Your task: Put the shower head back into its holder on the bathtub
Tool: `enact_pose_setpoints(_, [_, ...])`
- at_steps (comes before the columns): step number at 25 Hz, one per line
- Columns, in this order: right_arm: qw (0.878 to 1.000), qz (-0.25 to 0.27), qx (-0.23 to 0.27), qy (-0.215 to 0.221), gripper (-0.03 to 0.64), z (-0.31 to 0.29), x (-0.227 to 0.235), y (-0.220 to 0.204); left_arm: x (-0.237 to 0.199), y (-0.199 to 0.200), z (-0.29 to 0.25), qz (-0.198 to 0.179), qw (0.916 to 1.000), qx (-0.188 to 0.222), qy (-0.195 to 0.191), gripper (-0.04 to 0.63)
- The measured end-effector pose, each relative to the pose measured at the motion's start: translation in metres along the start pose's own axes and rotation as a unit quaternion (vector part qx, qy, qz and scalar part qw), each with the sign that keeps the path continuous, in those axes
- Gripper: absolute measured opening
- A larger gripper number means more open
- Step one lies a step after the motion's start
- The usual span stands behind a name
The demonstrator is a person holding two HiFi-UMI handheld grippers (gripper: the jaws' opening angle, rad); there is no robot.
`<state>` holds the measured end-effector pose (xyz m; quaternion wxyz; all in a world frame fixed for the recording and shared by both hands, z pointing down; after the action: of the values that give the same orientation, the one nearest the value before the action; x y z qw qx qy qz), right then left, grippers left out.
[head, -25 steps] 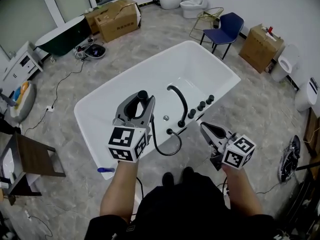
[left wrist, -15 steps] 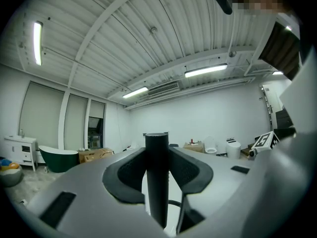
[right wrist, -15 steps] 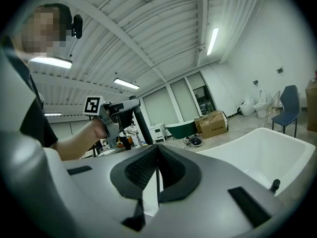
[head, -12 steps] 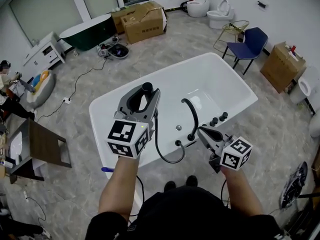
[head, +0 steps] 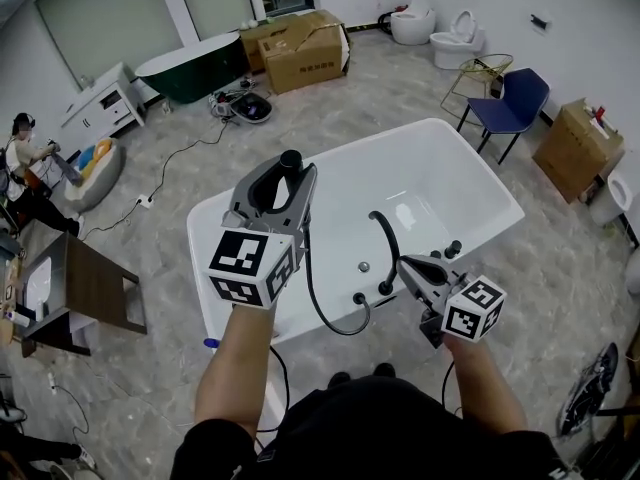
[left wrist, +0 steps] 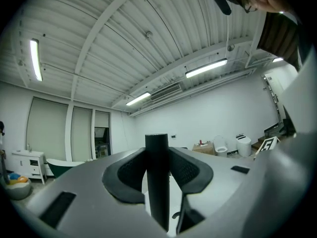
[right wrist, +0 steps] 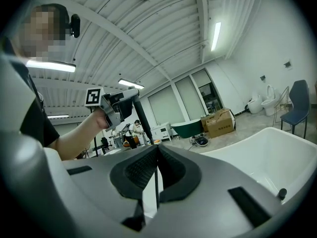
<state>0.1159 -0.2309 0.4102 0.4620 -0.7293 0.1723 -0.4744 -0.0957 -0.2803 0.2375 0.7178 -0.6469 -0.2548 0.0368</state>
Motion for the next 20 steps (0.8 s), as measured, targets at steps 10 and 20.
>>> enact_pose_setpoints(10, [0.997,0.042,-0.045,0.051,0.095,-0.055,-0.016,-0.011,0.012,0.017,0.009,0.039,0.9976,0.027,-0.051,0.152])
enact_pose_setpoints(20, [0.985,0.069,-0.128,0.092,0.161,-0.114,-0.029,-0.061,0.029,0.029,0.022,0.079,0.9903,0.053,-0.102,0.152])
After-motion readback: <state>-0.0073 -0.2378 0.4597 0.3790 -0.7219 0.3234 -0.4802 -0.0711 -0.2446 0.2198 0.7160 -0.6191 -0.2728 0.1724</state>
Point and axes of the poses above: the fingertips, and each gripper's own axes: z backward along the fingers, x to its right, y out of its top, the point moved 4 cm from there along z, backward along the fingers, and after that the axes turned 10 degrees about -z, right-handed, at the moved point
